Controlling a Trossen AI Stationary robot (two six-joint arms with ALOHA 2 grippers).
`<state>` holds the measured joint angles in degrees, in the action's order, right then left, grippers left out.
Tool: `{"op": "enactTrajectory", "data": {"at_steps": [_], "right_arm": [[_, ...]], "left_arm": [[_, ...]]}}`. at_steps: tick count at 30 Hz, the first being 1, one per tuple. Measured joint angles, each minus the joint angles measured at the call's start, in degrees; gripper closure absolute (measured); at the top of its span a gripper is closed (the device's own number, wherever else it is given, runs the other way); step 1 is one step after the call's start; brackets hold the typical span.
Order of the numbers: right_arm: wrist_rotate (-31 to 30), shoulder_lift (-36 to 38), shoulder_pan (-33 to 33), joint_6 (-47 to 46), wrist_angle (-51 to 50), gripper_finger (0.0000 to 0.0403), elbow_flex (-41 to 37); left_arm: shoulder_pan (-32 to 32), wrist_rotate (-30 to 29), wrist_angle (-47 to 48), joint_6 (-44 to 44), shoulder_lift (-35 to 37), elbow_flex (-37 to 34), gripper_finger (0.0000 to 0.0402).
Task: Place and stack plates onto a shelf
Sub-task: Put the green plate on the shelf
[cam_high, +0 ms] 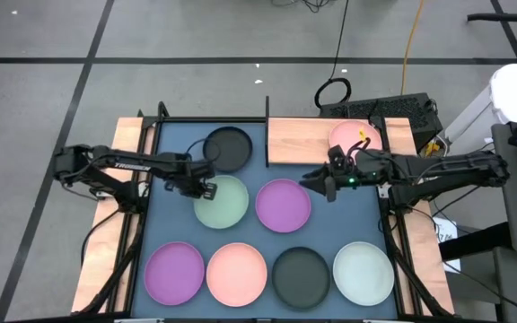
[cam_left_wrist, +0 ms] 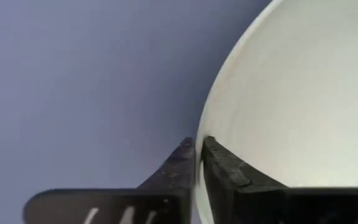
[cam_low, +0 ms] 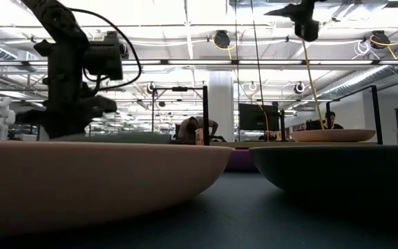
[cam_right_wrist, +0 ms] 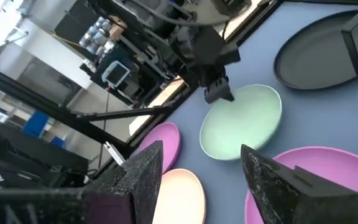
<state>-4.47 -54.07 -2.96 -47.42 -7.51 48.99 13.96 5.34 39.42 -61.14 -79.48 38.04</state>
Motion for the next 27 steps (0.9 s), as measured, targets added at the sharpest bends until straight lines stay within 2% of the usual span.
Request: {"op": "enactTrajectory", "data": {"at_steps": [3,10,14,27], "right_arm": [[-0.02,-1.11,-0.37,0.29,-0.06,0.0204,0.00],[-0.25,-2.20,-0.59,1.40,-0.35,0.0204,0.00],[-3.07,-1.85,-0.59,0.19,-0.83,0.0204,0.00],[-6.02,-1.73,-0.04,-8.86,-1.77,0.0204,0.00]], "left_arm": [[-0.21,-1.18,-0.29,-0.06,2.34,0.83,0.0393],[-0.15,-3.33,0.28,-1.98,7.67,4.22,0.0393],[-0.15,-4.43,0.12,-0.74,9.72,7.36,0.0393],[-0.15,-4.52,0.63,5.06,10.25,19.44,0.0393]]}}
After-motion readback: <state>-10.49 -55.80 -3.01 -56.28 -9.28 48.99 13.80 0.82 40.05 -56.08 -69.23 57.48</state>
